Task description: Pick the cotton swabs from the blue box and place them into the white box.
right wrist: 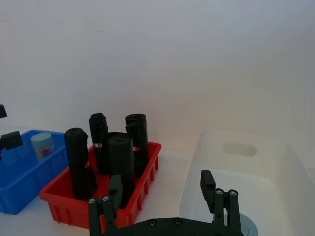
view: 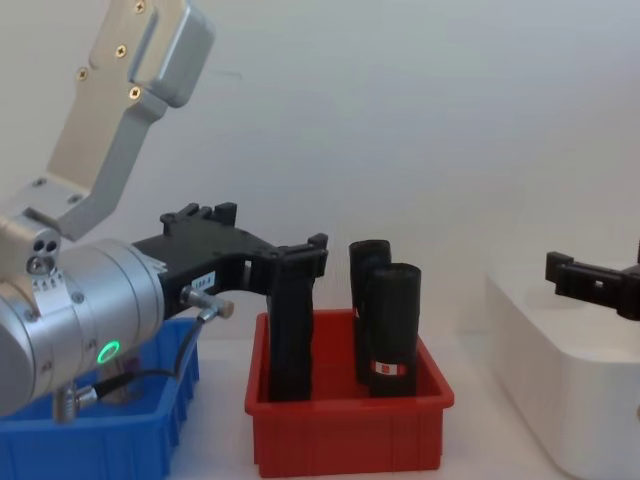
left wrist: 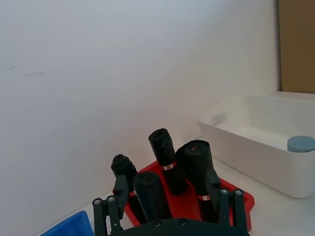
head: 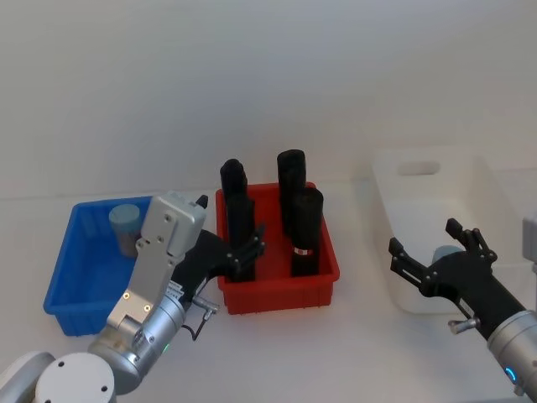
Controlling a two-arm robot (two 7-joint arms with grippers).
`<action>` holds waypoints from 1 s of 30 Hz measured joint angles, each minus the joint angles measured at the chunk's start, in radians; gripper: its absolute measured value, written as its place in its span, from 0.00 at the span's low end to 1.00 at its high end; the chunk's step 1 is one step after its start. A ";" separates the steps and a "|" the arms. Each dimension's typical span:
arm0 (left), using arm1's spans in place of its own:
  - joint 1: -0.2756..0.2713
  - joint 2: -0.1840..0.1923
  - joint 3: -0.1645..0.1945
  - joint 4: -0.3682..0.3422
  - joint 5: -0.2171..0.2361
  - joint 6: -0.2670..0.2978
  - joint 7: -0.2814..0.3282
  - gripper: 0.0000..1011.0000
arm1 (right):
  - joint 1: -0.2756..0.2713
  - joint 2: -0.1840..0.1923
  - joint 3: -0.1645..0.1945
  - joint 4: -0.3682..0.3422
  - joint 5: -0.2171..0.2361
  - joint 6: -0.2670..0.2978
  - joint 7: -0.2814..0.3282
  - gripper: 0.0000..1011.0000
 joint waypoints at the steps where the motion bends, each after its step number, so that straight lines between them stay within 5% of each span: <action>1: 0.003 0.000 0.001 -0.001 0.001 -0.004 0.008 0.99 | 0.000 0.000 0.000 0.000 0.000 0.000 0.000 0.99; 19: 0.007 0.000 0.002 -0.002 0.001 -0.010 0.018 0.99 | 0.001 -0.001 0.000 0.000 -0.002 0.000 0.000 0.99; 30: 0.007 0.000 0.002 -0.001 0.001 -0.010 0.018 0.99 | 0.041 -0.026 -0.009 0.046 -0.049 0.011 0.014 0.99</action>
